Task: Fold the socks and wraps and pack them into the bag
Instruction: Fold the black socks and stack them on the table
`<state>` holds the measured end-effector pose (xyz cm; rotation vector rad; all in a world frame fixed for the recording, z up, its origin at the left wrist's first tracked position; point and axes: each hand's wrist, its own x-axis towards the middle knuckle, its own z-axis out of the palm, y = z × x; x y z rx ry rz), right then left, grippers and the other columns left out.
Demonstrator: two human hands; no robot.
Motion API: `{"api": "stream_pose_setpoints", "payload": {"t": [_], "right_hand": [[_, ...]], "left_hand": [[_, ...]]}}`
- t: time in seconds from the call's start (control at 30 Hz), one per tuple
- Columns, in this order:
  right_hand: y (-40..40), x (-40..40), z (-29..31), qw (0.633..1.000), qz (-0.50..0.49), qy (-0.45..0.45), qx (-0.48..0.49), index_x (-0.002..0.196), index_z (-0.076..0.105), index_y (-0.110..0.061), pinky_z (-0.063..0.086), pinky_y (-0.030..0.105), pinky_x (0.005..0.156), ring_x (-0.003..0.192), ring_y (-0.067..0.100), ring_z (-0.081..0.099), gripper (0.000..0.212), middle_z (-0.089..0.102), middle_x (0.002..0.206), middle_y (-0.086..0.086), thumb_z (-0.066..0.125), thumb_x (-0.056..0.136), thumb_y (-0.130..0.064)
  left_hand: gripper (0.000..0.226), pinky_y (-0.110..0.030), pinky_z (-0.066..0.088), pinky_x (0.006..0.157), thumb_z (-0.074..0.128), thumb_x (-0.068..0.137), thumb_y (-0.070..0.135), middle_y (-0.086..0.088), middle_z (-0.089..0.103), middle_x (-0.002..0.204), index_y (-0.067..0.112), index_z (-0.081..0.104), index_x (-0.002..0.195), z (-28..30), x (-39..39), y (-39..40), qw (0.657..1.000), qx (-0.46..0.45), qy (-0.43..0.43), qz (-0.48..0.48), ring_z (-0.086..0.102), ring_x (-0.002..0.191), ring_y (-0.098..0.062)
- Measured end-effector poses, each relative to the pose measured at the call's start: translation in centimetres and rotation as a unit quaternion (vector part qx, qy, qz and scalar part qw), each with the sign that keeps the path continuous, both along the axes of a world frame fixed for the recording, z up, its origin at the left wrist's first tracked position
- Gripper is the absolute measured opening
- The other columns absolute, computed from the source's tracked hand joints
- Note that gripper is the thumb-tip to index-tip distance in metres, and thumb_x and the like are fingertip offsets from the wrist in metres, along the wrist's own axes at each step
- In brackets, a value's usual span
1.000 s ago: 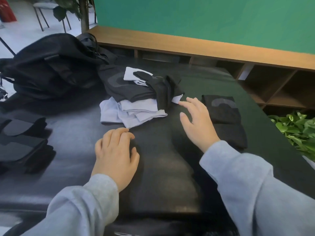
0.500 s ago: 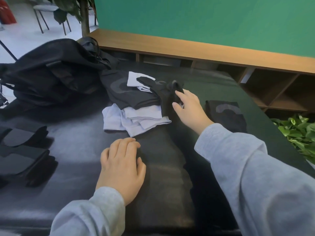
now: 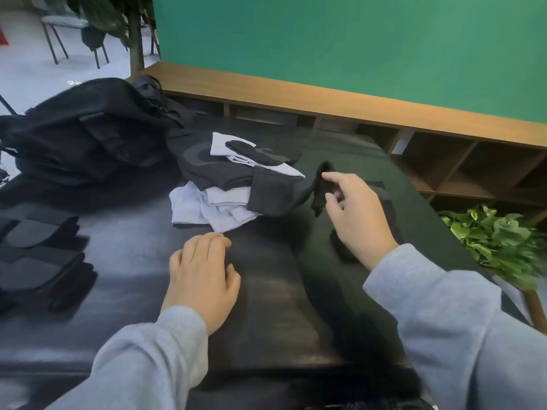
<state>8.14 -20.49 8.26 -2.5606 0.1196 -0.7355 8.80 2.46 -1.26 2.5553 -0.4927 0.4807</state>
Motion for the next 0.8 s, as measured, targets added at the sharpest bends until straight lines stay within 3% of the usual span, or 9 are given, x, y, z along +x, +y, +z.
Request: {"api": "stream_pose_setpoints", "payload": {"t": [0.13, 0.23, 0.33, 0.4, 0.47, 0.67, 0.8], "right_hand": [[1.5, -3.0, -0.7, 0.999, 0.027, -0.007, 0.034, 0.121, 0.058, -0.014, 0.038, 0.008, 0.075, 0.076, 0.002, 0.050, 0.037, 0.056, 0.095, -0.006, 0.054, 0.088, 0.001], [2.9, -4.8, -1.8, 0.998, 0.055, 0.008, 0.039, 0.116, 0.061, -0.014, 0.039, 0.014, 0.080, 0.080, 0.004, 0.050, 0.037, 0.060, 0.094, -0.007, 0.055, 0.084, 0.004], [3.9, -6.0, -3.3, 0.996, 0.042, 0.076, 0.016, 0.129, 0.051, -0.016, 0.036, 0.027, 0.101, 0.113, 0.015, 0.046, 0.045, 0.056, 0.121, -0.002, 0.063, 0.086, -0.014], [4.3, -6.7, -4.4, 0.986, 0.012, 0.167, 0.010, 0.140, 0.035, -0.018, 0.023, 0.028, 0.111, 0.135, 0.019, 0.027, 0.066, 0.039, 0.141, -0.002, 0.065, 0.084, -0.035], [4.9, -7.4, -5.5, 0.971, -0.020, 0.236, -0.007, 0.145, 0.026, -0.020, 0.018, 0.033, 0.115, 0.142, 0.020, 0.015, 0.076, 0.030, 0.148, -0.003, 0.061, 0.084, -0.049], [7.0, -8.9, -7.2, 0.977, -0.047, 0.185, -0.093, 0.132, 0.046, -0.026, 0.027, 0.030, 0.104, 0.129, 0.016, 0.034, 0.045, 0.041, 0.141, -0.008, 0.046, 0.091, -0.044], [8.9, -9.9, -8.4, 0.991, -0.045, 0.106, -0.070, 0.100, 0.069, -0.022, 0.051, 0.030, 0.078, 0.090, 0.019, 0.056, 0.031, 0.065, 0.101, -0.007, 0.052, 0.080, -0.037]], "left_hand": [[0.035, -0.044, 0.036, 0.095, 0.067, 0.076, 0.018, -0.002, 0.056, 0.118, 0.014, 0.056, 0.109, 0.3, -0.3, 0.0, 1.000, 0.006, -0.014, -0.009, 0.047, 0.112, -0.022], [0.037, -0.044, 0.041, 0.089, 0.062, 0.073, 0.027, -0.002, 0.058, 0.116, 0.017, 0.056, 0.107, 0.4, -0.5, 0.0, 0.998, 0.011, -0.046, -0.028, 0.042, 0.107, -0.017], [0.036, -0.042, 0.040, 0.090, 0.062, 0.073, 0.028, -0.001, 0.058, 0.117, 0.017, 0.057, 0.107, 0.4, -0.7, 0.2, 0.999, 0.015, -0.041, -0.033, 0.045, 0.107, -0.019], [0.036, -0.042, 0.037, 0.093, 0.068, 0.074, 0.023, -0.002, 0.057, 0.118, 0.016, 0.058, 0.108, 0.4, -0.8, 0.3, 0.999, 0.010, -0.025, -0.030, 0.048, 0.109, -0.022], [0.035, -0.041, 0.036, 0.094, 0.069, 0.074, 0.021, -0.001, 0.057, 0.118, 0.015, 0.059, 0.107, 0.5, -1.0, 0.4, 0.999, 0.001, -0.016, -0.034, 0.049, 0.111, -0.023], [0.034, -0.039, 0.038, 0.094, 0.057, 0.077, 0.037, 0.002, 0.057, 0.116, 0.018, 0.059, 0.106, 1.1, -1.4, 0.5, 0.998, -0.007, -0.016, -0.068, 0.049, 0.111, -0.020], [0.047, -0.037, 0.038, 0.094, 0.039, 0.076, 0.049, 0.003, 0.055, 0.121, 0.020, 0.058, 0.109, 1.2, -1.8, 0.7, 0.997, -0.024, -0.014, -0.073, 0.042, 0.114, -0.016]]}}
